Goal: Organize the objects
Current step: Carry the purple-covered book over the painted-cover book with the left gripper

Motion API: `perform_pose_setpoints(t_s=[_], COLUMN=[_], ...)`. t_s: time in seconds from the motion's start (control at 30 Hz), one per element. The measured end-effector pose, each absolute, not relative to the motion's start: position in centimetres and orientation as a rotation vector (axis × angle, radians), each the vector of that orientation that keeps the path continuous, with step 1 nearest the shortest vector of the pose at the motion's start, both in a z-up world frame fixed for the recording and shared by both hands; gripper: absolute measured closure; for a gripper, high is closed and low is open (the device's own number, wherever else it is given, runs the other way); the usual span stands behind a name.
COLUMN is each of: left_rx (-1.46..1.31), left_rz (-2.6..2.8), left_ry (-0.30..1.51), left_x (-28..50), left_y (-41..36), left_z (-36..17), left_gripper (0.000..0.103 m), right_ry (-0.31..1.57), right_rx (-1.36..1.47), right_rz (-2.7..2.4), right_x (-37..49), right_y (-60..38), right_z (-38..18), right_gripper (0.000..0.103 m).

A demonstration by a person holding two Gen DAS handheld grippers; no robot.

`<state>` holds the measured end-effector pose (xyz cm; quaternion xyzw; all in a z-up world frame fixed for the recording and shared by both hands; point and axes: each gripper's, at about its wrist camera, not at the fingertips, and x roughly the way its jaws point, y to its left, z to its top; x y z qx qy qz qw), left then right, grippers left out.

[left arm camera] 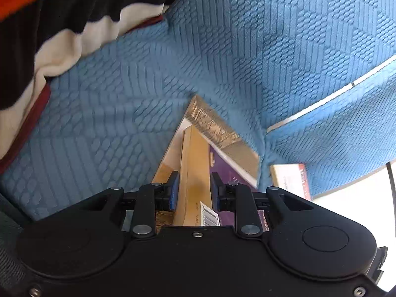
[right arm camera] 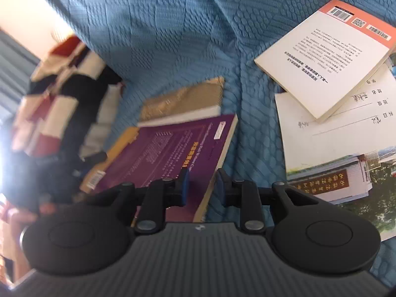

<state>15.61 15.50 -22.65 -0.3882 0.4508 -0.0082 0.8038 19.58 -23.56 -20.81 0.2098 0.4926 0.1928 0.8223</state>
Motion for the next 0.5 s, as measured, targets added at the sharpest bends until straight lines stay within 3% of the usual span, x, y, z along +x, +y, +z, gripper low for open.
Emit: perform_pose_setpoints(t_s=[0.5], left_rx=[-0.794], left_rz=[0.040], left_ry=[1.004], left_x=[16.1], left_y=[15.8], left_z=[-23.1], left_gripper=[0.075], right_ry=[1.058], right_rx=[0.317], right_rz=[0.428], right_x=[18.6], right_y=[-22.1], right_z=[-20.0], right_gripper=[0.078])
